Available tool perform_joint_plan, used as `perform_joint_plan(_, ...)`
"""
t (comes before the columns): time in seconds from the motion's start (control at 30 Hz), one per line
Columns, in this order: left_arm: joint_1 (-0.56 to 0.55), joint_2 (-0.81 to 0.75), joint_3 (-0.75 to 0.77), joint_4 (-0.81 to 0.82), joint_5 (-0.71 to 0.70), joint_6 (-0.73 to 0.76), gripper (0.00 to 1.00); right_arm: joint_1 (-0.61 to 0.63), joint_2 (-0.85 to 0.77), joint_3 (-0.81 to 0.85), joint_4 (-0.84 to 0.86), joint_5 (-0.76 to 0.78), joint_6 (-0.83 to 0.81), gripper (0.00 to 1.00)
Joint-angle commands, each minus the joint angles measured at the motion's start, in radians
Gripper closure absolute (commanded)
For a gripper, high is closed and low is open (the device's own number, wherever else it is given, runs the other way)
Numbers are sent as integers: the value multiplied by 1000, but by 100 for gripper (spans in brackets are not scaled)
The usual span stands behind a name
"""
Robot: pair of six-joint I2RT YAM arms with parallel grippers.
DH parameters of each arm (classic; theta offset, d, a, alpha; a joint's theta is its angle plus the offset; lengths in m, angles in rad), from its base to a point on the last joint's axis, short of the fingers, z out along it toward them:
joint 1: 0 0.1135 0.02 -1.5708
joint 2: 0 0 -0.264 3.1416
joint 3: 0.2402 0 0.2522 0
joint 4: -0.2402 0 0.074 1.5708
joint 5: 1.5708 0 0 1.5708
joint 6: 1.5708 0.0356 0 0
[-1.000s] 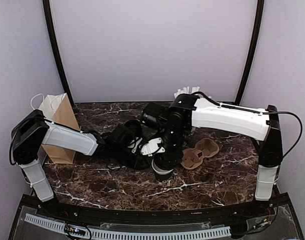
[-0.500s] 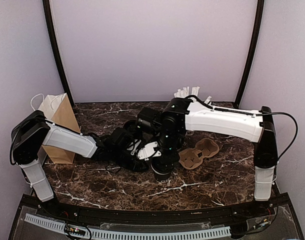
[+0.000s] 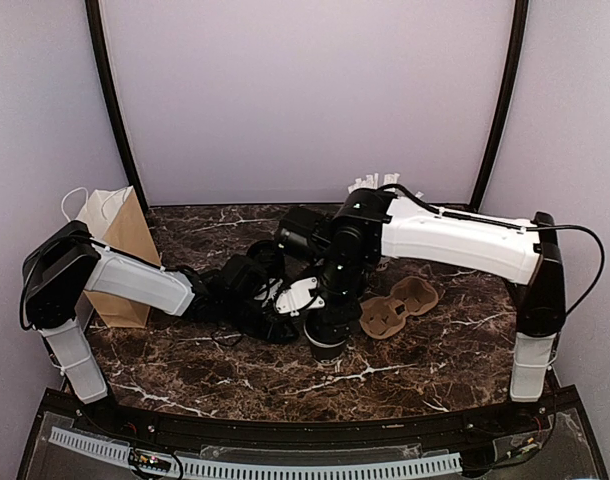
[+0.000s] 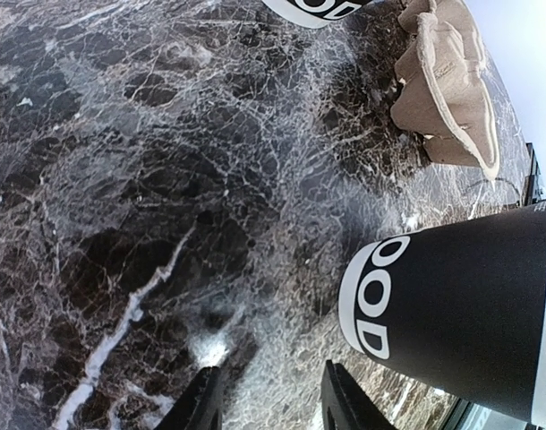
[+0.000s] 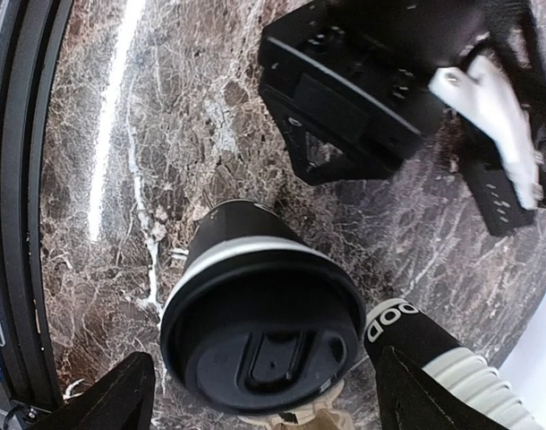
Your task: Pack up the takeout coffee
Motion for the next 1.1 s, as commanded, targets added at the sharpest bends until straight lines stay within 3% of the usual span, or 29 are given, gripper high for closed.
perform_joint_plan(0.0,1,-43,5,-34,-15,5,59,4,-84,5,18,18,-2,13)
perform_joint_plan(0.23,0,-95,59,-193,-142,-67,59,-85,-159,-1,46,-45,14,16)
perform_joint_plan(0.33,0,-169,97,-287,-243,-152,57,-190,-262,-40,189,-190,97,24)
perform_joint_plan(0.4,-2,-224,107,-326,-264,-197,57,-245,-404,-200,348,-278,184,27)
perform_joint_plan(0.47,-6,-273,108,-334,-250,-232,58,-279,-515,-364,491,-339,280,29)
perform_joint_plan(0.7,-53,-337,135,-337,-150,-309,61,-448,-650,-715,673,-558,566,39)
perform_joint_plan(1.07,-101,-269,150,-305,-82,-401,66,-539,-631,-910,845,-742,747,46)
